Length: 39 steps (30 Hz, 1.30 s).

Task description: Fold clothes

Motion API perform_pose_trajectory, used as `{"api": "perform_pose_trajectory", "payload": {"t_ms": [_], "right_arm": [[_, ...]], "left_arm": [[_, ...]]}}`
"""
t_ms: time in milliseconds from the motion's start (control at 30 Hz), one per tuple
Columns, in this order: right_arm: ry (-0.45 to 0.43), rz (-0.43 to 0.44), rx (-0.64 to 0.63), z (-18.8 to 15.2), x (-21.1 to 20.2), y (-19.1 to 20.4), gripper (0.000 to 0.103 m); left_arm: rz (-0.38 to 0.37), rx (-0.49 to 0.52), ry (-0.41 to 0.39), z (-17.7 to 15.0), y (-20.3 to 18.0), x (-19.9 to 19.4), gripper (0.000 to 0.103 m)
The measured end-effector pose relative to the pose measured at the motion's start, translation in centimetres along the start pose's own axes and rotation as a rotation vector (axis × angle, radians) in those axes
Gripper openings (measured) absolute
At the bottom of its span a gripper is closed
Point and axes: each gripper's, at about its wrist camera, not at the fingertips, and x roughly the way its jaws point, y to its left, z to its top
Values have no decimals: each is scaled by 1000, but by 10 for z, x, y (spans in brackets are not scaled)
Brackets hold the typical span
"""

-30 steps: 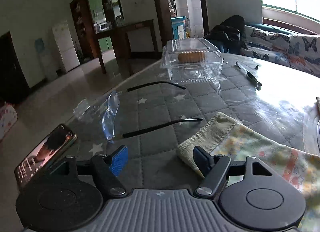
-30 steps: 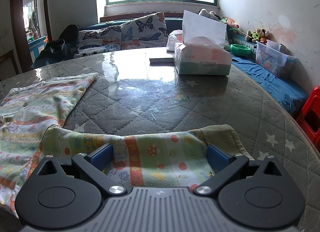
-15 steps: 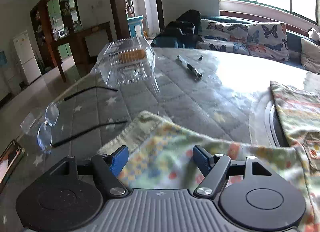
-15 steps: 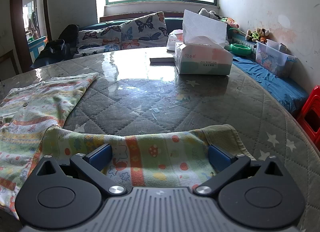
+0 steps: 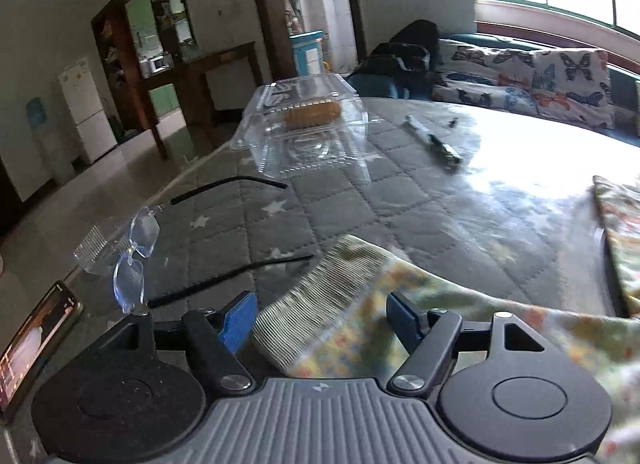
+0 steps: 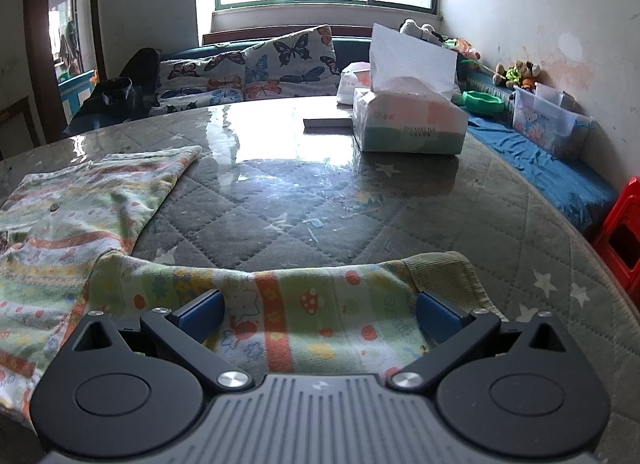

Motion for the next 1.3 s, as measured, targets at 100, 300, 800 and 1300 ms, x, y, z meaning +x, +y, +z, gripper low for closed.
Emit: {"api": "perform_pose_trajectory", "payload": {"t_ms": [100,300,800,1300], "right_arm": [[-12,36,-35,0,-12,13,103],[-34,138,-109,-2,-36,46,103],[-9,229,-215,-47,-64,85,103],[-71,-9,53,-41,-69,-22,100]], "left_arm": [[-90,26,-16,-7,-14,-25,74],[-287,148,-40,-32,-62,-75,76],[-361,289,-54,-74,-101,-103,85],[-404,205,-72,-66,-100,-127,103]]}}
